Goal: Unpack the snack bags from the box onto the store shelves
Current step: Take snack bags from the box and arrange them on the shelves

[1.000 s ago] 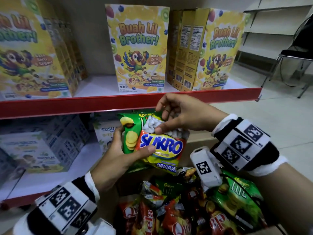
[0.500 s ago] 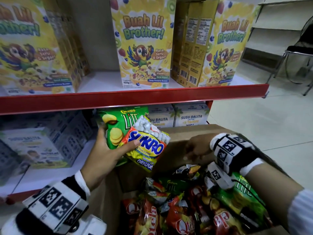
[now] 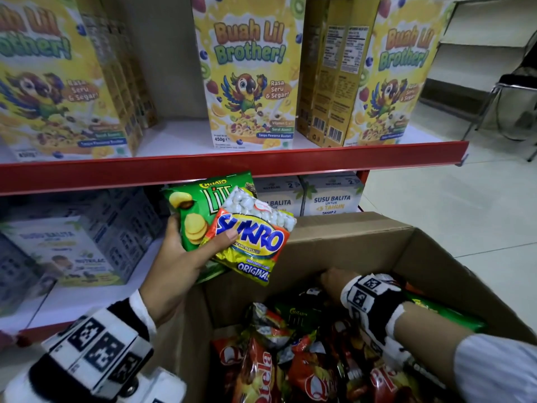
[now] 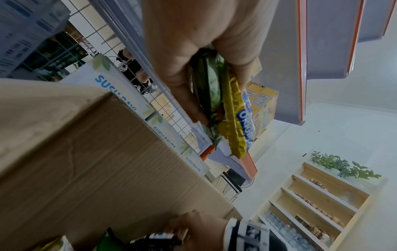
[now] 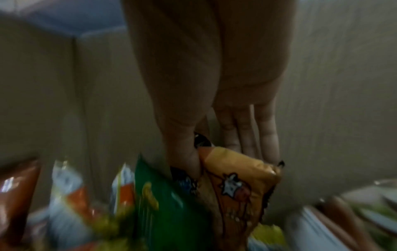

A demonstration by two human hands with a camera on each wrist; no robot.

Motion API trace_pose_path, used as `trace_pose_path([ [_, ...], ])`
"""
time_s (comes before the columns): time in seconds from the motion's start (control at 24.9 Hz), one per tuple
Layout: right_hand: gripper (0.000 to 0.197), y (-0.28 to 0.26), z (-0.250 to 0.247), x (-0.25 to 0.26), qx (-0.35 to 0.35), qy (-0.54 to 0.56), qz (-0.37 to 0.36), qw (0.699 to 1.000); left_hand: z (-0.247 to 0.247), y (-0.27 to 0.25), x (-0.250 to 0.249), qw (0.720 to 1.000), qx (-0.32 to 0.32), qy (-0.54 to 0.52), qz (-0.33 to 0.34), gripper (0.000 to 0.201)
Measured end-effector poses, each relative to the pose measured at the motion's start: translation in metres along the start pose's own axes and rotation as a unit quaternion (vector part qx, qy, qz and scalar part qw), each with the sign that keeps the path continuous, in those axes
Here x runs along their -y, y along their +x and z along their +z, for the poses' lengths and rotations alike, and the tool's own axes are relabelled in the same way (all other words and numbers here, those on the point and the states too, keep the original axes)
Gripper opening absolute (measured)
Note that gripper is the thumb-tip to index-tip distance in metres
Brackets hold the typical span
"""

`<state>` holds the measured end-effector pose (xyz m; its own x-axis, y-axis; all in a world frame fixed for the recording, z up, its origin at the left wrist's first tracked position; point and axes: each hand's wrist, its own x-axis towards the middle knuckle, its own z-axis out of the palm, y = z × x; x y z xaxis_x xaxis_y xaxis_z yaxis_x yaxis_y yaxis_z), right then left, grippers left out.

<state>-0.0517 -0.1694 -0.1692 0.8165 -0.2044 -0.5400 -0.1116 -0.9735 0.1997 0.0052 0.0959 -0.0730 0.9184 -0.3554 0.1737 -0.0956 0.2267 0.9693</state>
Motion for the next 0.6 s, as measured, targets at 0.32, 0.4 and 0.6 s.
trace_pose_path([
  [0.32,0.022,-0.083,-0.123,-0.049,-0.036,0.249,-0.156,0.955,0.005,0.002,-0.005,1.0,0.004,-0.022,0.019,0.062],
  [0.4,0.019,-0.114,-0.145,-0.065,-0.106,0.35,-0.18,0.913,0.01,0.0,-0.005,0.999,-0.006,-0.032,0.021,0.059],
  [0.6,0.019,-0.148,-0.16,-0.066,-0.215,0.457,-0.189,0.842,0.018,-0.004,-0.006,0.994,-0.031,-0.105,-0.002,0.046],
])
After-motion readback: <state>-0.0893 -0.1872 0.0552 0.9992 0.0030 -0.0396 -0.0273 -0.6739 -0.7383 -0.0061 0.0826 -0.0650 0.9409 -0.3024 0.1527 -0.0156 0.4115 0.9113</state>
